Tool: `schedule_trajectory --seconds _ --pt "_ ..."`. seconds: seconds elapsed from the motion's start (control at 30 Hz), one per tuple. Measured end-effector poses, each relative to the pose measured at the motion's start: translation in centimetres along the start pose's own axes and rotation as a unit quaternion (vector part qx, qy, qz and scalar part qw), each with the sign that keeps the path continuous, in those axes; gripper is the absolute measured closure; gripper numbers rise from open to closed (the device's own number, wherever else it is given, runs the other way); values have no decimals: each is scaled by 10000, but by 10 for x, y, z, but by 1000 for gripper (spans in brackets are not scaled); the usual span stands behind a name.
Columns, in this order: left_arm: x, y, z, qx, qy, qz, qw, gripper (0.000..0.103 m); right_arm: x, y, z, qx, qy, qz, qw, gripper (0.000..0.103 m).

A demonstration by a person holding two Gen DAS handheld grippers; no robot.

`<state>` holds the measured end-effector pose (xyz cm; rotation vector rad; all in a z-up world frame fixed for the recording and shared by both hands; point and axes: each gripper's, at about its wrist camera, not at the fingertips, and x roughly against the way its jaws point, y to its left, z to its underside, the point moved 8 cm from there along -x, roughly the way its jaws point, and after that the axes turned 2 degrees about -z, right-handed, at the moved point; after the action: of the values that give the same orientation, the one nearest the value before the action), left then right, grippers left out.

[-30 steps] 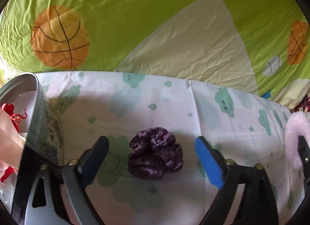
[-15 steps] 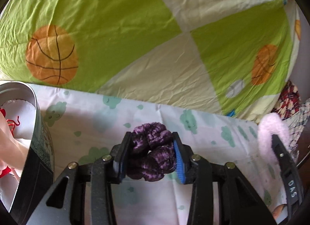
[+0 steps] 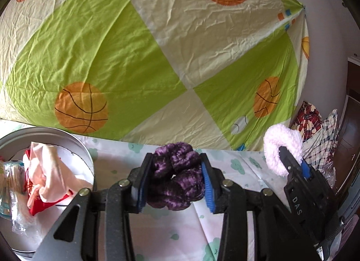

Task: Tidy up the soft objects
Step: 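Carry the scrunchie and fluffy pad over the tin with both tools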

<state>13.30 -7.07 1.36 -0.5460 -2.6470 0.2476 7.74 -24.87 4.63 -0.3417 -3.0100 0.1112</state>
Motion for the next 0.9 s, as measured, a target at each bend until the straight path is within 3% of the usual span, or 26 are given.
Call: schedule_trajectory --seconds 0.33,0.63,0.9 --pt "45 42 -6 -469 -532 -234 9972 64 38 56 1 478 -235 -251 9983 78" --pt "70 89 -17 -80 -619 55 9980 64 55 102 6 367 -103 -513 9980 78" --pt "85 136 -26 108 -755 -185 9969 64 61 155 -1 228 -117 -922 9954 77"
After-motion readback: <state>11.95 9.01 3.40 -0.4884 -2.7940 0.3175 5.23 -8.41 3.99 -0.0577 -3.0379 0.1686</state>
